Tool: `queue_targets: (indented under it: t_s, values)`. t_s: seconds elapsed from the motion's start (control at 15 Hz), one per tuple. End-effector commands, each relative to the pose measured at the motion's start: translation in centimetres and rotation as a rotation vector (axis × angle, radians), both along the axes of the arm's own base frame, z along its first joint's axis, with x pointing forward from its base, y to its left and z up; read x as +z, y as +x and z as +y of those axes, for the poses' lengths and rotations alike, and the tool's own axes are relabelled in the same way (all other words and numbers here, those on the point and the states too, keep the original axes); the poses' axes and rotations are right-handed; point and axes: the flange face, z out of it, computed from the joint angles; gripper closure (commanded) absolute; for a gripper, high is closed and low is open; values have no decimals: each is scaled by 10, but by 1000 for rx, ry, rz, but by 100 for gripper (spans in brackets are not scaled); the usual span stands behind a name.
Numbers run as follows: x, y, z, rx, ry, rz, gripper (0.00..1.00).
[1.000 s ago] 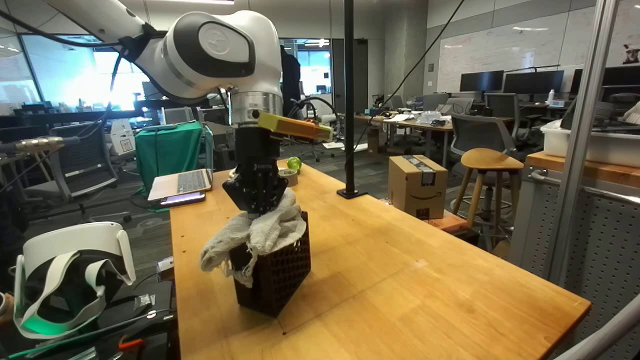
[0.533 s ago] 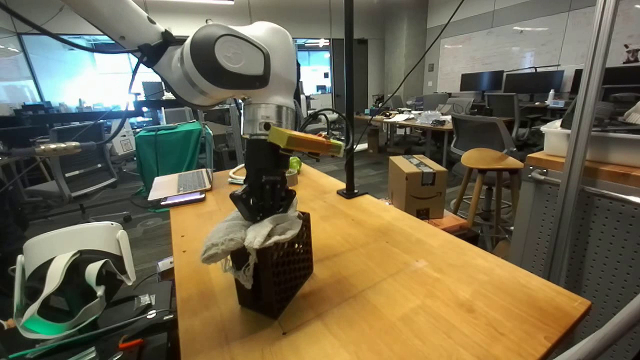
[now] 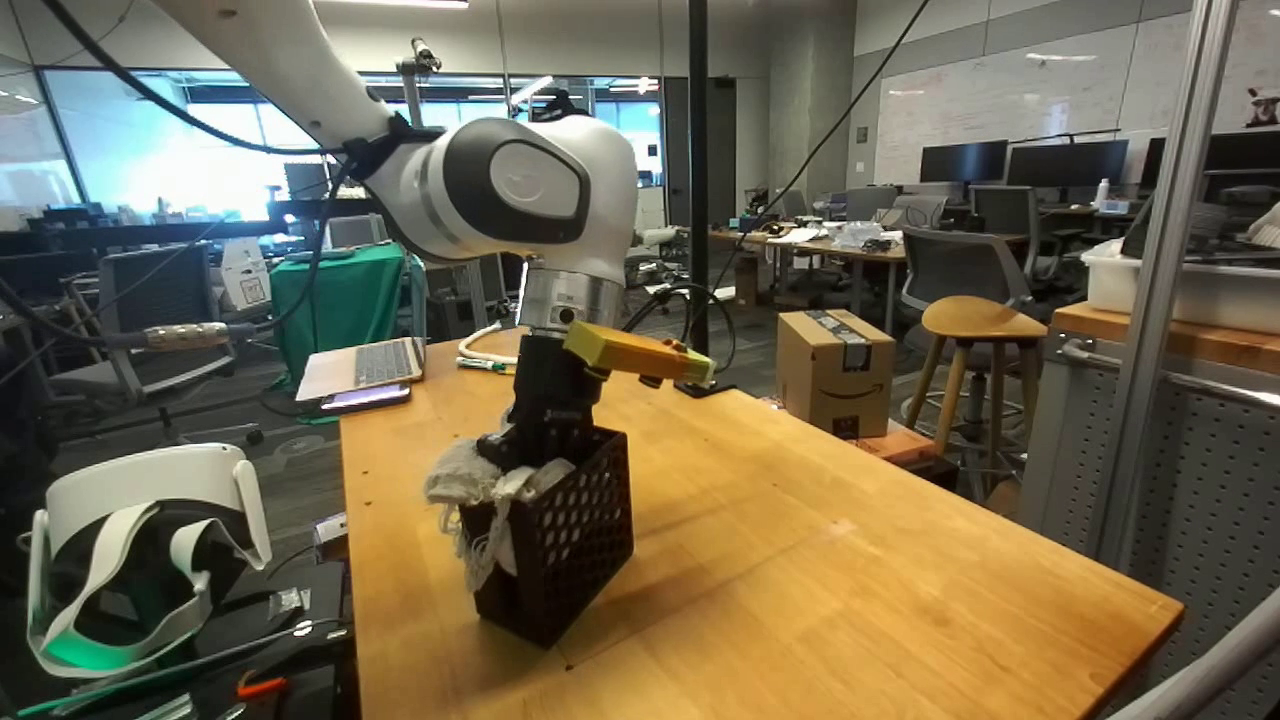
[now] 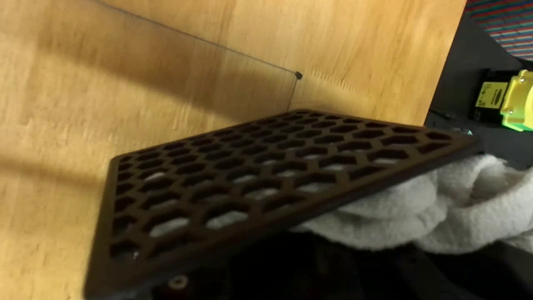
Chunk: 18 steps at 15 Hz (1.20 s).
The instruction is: Pick up the white towel from from the table and put it in the small black basket.
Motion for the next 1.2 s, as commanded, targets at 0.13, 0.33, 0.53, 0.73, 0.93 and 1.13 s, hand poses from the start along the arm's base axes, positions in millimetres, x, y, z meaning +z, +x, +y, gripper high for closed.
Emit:
queue_targets:
  t_s: [0.13,0.33,0.53,0.73,0.93,1.13]
  values:
    - [-32,10,-1,-56,11,112,96]
    - [-21,8,11,-75,101,169,97]
    - [-18,4,33,-89,169,210,97]
    - [-16,7,51,-114,210,227,97]
    - [-14,16,65,-142,223,206,97]
    - [-5,30,78,-131,217,153,97]
